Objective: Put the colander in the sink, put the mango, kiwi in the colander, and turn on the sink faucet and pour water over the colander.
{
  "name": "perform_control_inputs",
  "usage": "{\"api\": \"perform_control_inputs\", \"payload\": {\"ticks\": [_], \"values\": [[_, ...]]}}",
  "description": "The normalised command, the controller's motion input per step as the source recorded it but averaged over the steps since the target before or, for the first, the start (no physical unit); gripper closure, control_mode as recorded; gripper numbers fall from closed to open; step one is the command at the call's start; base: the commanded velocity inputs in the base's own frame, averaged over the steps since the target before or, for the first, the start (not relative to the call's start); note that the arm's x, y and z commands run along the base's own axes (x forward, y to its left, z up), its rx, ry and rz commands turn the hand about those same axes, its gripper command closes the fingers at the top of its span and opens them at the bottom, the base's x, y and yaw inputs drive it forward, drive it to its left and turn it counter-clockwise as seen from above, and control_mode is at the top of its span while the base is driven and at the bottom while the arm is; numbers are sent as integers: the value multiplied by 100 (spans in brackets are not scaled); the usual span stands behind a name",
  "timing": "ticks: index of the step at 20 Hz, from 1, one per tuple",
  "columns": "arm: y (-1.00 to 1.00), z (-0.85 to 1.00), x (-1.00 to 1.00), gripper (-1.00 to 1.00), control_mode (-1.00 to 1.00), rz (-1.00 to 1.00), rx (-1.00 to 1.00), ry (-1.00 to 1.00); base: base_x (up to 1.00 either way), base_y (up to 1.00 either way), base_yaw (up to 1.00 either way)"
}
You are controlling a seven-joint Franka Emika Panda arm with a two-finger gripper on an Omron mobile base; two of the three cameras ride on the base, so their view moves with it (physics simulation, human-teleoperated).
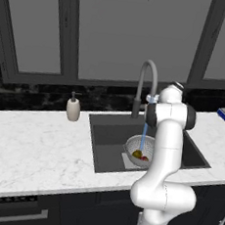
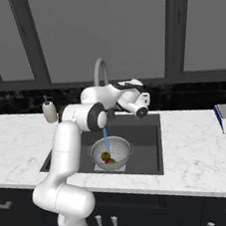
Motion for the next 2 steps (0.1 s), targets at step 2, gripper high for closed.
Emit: {"api": "perform_control_inputs", "payload": {"ticks": [2], "values": [[-14, -1, -9, 100, -100, -1, 0, 11, 0, 0, 0]]}}
